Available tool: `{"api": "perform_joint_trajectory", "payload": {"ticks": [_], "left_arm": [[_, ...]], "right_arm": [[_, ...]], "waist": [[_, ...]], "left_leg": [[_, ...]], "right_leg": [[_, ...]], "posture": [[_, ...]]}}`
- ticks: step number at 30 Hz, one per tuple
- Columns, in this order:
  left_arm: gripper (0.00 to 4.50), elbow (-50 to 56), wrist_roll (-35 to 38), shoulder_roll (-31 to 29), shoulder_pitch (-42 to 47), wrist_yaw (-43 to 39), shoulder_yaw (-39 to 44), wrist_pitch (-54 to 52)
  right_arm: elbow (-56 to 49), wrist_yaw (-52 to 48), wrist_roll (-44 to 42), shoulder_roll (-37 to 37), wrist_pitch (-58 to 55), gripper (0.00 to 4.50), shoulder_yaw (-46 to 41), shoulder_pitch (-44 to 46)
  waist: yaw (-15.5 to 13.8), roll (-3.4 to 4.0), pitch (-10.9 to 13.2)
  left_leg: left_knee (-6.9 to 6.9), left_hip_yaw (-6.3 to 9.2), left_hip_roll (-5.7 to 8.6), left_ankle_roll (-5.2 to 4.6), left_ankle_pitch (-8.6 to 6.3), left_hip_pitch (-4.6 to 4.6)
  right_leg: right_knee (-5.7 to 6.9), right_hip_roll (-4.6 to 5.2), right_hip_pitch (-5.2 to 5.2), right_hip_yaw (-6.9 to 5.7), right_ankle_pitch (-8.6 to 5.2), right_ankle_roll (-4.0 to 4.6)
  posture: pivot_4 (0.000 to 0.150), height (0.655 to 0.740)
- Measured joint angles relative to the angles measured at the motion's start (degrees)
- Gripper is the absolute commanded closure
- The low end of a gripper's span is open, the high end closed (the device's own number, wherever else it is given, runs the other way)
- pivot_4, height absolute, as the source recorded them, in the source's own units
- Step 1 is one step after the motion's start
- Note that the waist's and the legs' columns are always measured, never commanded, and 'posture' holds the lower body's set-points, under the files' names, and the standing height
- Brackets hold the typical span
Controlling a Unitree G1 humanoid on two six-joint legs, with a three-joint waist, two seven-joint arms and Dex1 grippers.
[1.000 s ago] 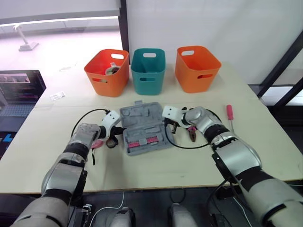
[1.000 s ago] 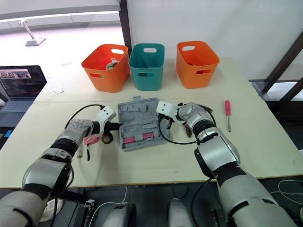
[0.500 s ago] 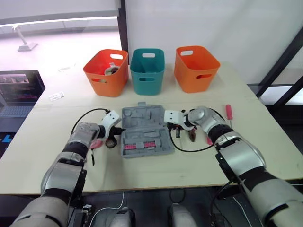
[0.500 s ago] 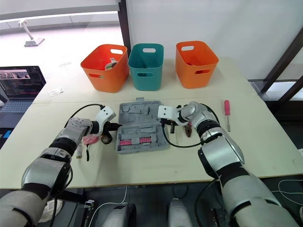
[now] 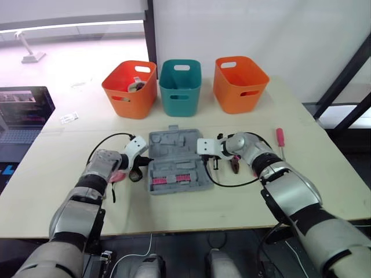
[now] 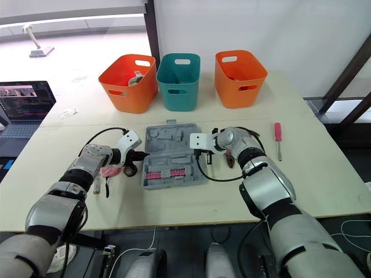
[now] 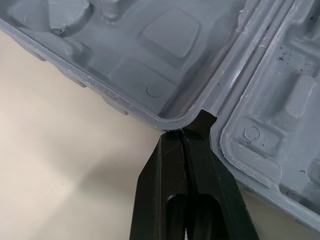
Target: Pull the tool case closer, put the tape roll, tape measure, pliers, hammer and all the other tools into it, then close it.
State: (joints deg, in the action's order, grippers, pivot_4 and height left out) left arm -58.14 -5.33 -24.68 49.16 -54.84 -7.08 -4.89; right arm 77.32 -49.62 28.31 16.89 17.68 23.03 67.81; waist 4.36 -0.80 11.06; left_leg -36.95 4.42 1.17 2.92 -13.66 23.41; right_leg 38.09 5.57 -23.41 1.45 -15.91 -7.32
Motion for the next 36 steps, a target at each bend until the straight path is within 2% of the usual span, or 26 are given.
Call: {"api": "perform_joint_trajectory", "payload": {"ticks": [8, 12, 19, 28, 32, 36], "left_arm": [[4.47, 19.3, 2.4, 0.8, -9.7, -0.8, 0.7, -11.7], [4.47, 25.7, 2.4, 1.6, -12.5, -0.4, 0.7, -16.1], [4.47, 36.7, 2.6, 2.8, -17.9, 0.4, 0.6, -23.0], [4.47, 48.9, 3.5, 1.9, -24.7, 0.8, -1.5, -28.4], [4.47, 51.9, 3.6, 0.4, -25.9, 0.7, -3.3, -29.4], [4.47, 54.0, 2.9, -1.7, -26.1, 0.8, -5.6, -29.6]], "right_arm": [[-3.0, -5.1, -2.7, 2.6, -1.4, 4.5, -2.5, -2.6], [-7.0, -8.2, -3.3, 4.1, -2.9, 4.5, -2.7, -4.6], [-22.1, -13.6, -6.5, 7.5, -10.9, 4.5, -5.0, -13.0], [-46.9, -19.9, -10.7, 12.5, -26.2, 4.5, -6.6, -26.5], [-53.7, -22.6, -12.0, 14.3, -30.3, 4.5, -6.4, -30.3], [-56.2, -24.1, -13.0, 15.3, -32.8, 4.5, -5.5, -32.2]], "waist": [[-0.5, 0.02, 0.0], [-0.6, 0.04, 0.0], [-1.0, 0.04, -0.1], [-1.9, 0.03, -0.1], [-2.0, 0.02, -0.1], [-1.9, 0.02, -0.1]], "left_leg": [[-0.04, 0.04, 0.02, -0.01, -0.01, 0.0], [-0.05, 0.07, 0.03, -0.01, -0.01, 0.0], [-0.07, 0.09, 0.03, -0.01, -0.01, -0.02], [-0.07, 0.08, 0.02, -0.06, -0.04, -0.02], [-0.07, 0.09, 0.02, -0.08, -0.05, -0.02], [-0.07, 0.09, 0.02, -0.08, -0.05, -0.03]], "right_leg": [[-0.03, 0.01, 0.1, -0.01, 0.0, 0.0], [-0.04, 0.01, 0.12, -0.02, 0.0, 0.0], [-0.1, 0.02, 0.2, -0.04, 0.0, 0.0], [-0.14, 0.02, 0.21, -0.04, 0.0, 0.0], [-0.22, 0.02, 0.25, -0.05, -0.01, 0.0], [-0.22, 0.02, 0.26, -0.05, -0.01, 0.0]], "posture": [[0.15, 0.74], [0.15, 0.74], [0.15, 0.74], [0.15, 0.74], [0.15, 0.74], [0.15, 0.74]]}}
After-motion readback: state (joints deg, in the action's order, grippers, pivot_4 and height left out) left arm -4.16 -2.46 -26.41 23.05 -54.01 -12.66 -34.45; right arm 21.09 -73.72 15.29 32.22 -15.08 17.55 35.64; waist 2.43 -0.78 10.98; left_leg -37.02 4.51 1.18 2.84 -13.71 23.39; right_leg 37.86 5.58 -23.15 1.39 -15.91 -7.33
